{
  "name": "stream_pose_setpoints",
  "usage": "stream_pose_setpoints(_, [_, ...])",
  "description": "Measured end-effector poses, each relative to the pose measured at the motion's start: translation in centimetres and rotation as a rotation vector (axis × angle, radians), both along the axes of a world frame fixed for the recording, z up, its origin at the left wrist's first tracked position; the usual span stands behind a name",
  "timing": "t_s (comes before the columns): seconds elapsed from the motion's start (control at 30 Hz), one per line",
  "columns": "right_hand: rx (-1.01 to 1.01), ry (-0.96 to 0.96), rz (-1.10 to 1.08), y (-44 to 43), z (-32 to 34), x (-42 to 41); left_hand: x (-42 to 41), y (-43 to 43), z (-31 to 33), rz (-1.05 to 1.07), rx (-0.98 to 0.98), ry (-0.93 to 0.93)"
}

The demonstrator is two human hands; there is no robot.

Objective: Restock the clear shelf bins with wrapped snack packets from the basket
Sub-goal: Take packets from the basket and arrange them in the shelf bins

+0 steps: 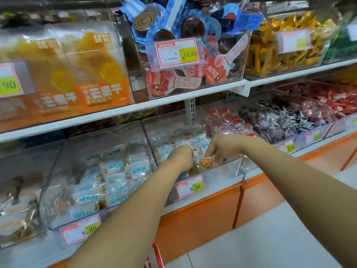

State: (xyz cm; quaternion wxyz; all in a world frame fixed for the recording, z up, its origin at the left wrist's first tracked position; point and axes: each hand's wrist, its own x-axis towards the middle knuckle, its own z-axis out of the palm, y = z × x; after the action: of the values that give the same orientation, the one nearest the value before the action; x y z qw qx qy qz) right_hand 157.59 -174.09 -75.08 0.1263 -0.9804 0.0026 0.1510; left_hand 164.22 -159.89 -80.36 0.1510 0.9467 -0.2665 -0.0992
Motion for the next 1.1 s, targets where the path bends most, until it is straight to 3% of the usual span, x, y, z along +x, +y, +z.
stream_pose_setpoints(0.13, [0.025, 0.093, 0.003, 0.3, -2.2, 0.9, 0.4, 0.2, -0.6, 0.022, -0.062, -0.007])
stream_pose_setpoints(0.23, [-0.002, 0.132, -0.015, 0.7, -3.0, 1.9, 0.9, 0.8, -0.2, 0.031, -0.174, 0.106])
stream_pose_setpoints(0.4, [0.001, 0.151, -0.050, 1.6, -4.0, 2.9, 0.5, 0.9, 1.9, -0.008, -0.062, 0.151])
stream_pose_setpoints(0.5, [-0.061, 0.034, -0.085, 1.7, -3.8, 2.1, -1.7, 2.3, 2.9, -0.001, -0.118, 0.100])
stream_pose_setpoints(0.7, [-0.143, -0.290, -0.118, 2.7, 0.1, -2.2, -6.8, 7.1, 3.2, 0.072, -0.469, -0.052])
stream_pose_setpoints(0.8, [-0.136, -0.346, -0.044, 5.5, 0.6, -4.8, -9.9, 10.0, 2.1, 0.116, -0.572, -0.046])
stream_pose_setpoints(0.97, [-0.107, -0.082, 0.144, 11.0, -3.2, -8.2, -13.8, 15.2, -3.1, 0.163, -0.529, -0.006])
stream_pose_setpoints(1.1, [-0.164, 0.187, 0.334, 15.3, -8.1, -11.0, -16.4, 19.0, -8.5, 0.257, -0.410, 0.129])
